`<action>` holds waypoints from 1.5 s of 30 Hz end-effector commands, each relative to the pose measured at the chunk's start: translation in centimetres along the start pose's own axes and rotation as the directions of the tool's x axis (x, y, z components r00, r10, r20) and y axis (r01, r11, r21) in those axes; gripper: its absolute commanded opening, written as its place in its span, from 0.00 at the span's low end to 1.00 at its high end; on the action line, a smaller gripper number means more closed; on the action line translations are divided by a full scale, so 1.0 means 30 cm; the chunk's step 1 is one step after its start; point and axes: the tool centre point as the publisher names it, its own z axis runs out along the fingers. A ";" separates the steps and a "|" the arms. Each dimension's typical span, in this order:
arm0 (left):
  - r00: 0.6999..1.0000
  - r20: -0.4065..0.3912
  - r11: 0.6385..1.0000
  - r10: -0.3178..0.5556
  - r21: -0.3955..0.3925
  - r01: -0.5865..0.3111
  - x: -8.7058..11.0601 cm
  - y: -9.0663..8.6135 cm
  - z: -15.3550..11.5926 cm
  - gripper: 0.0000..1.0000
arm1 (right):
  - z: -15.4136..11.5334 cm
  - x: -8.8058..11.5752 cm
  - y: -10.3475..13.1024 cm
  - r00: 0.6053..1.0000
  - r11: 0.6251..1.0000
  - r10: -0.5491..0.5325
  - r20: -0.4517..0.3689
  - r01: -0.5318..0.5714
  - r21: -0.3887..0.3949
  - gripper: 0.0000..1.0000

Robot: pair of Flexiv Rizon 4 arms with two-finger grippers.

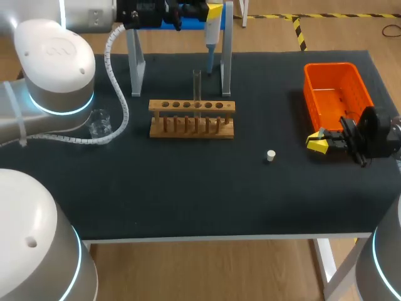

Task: Invert the test tube, pick up the pipette, mount the tip to pipette, aspirate from beaker and dispense into the tube, eject the tip, return the pipette, and cap with the stopper.

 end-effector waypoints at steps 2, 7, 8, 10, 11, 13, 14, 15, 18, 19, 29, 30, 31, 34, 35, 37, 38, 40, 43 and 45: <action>1.000 0.005 1.000 0.027 0.000 -0.027 0.001 0.002 0.006 0.00 | -0.002 0.003 0.000 1.000 1.000 -0.001 0.000 0.001 0.001 0.00; 0.997 0.000 0.997 0.074 0.003 -0.074 0.009 0.001 0.003 0.00 | -0.002 0.003 0.000 1.000 1.000 -0.001 0.000 0.001 0.001 0.00; 0.997 -0.003 0.997 0.077 0.002 -0.077 0.009 0.001 0.003 0.00 | -0.002 0.003 0.000 1.000 1.000 -0.001 0.000 0.001 0.001 0.00; 0.996 -0.007 0.996 0.088 -0.001 -0.088 0.011 0.001 0.002 0.00 | -0.002 0.003 0.000 1.000 1.000 -0.001 0.000 0.001 0.001 0.00; 0.996 -0.010 0.996 0.091 -0.001 -0.091 0.011 0.001 0.002 0.00 | -0.002 0.003 0.000 1.000 1.000 -0.001 0.000 0.001 0.001 0.00; 0.995 -0.013 0.996 0.095 -0.002 -0.095 0.011 0.001 0.001 0.00 | -0.002 0.003 0.000 1.000 1.000 -0.001 0.000 0.001 0.001 0.00; 0.995 -0.015 0.995 0.098 -0.002 -0.098 0.011 0.001 0.000 0.00 | -0.002 0.003 0.000 1.000 1.000 -0.001 0.000 0.001 0.001 0.00; 0.995 -0.015 0.995 0.099 -0.002 -0.099 0.011 0.001 0.000 0.00 | -0.002 0.003 0.000 1.000 1.000 -0.001 0.000 0.001 0.001 0.00; 0.995 -0.018 0.995 0.100 -0.004 -0.100 0.011 0.001 -0.001 0.00 | -0.002 0.003 0.000 1.000 1.000 -0.001 0.000 0.001 0.001 0.00; 0.995 -0.020 0.995 0.099 -0.005 -0.099 0.011 0.001 -0.001 0.00 | -0.002 0.003 0.000 1.000 1.000 -0.001 0.000 0.001 0.001 0.00; 0.996 -0.037 0.996 0.086 -0.005 -0.086 0.016 0.002 -0.002 0.00 | -0.002 0.003 0.000 1.000 1.000 -0.001 0.000 0.001 0.001 0.00; 0.996 -0.038 0.996 0.086 -0.006 -0.086 0.016 0.002 -0.001 0.00 | -0.002 0.003 0.000 1.000 1.000 -0.001 0.000 0.001 0.001 0.00; 0.996 -0.038 0.996 0.086 -0.007 -0.086 0.017 0.002 -0.001 0.00 | -0.002 0.003 0.000 1.000 1.000 -0.001 0.000 0.001 0.001 0.00; 0.995 -0.041 0.996 0.087 -0.008 -0.087 0.018 0.002 -0.001 0.00 | -0.002 0.003 0.000 1.000 1.000 -0.001 0.000 0.001 0.001 0.00; 0.995 -0.041 0.996 0.087 -0.008 -0.087 0.018 0.002 -0.001 0.00 | -0.002 0.003 0.000 1.000 1.000 -0.001 0.000 0.001 0.001 0.00; 0.995 -0.041 0.996 0.087 -0.008 -0.087 0.018 0.002 -0.001 0.00 | -0.002 0.003 0.000 1.000 1.000 -0.001 0.000 0.001 0.001 0.00; 0.995 -0.041 0.996 0.087 -0.008 -0.087 0.018 0.002 -0.001 0.00 | -0.002 0.003 0.000 1.000 1.000 -0.001 0.000 0.001 0.001 0.00; 0.995 -0.041 0.996 0.087 -0.008 -0.087 0.018 0.002 -0.001 0.00 | -0.002 0.003 0.000 1.000 1.000 -0.001 0.000 0.001 0.001 0.00; 0.995 -0.041 0.996 0.087 -0.008 -0.087 0.018 0.002 -0.001 0.00 | -0.002 0.003 0.000 1.000 1.000 -0.001 0.000 0.001 0.001 0.00; 0.995 -0.041 0.996 0.087 -0.008 -0.087 0.018 0.002 -0.001 0.00 | -0.002 0.003 0.000 1.000 1.000 -0.001 0.000 0.001 0.001 0.00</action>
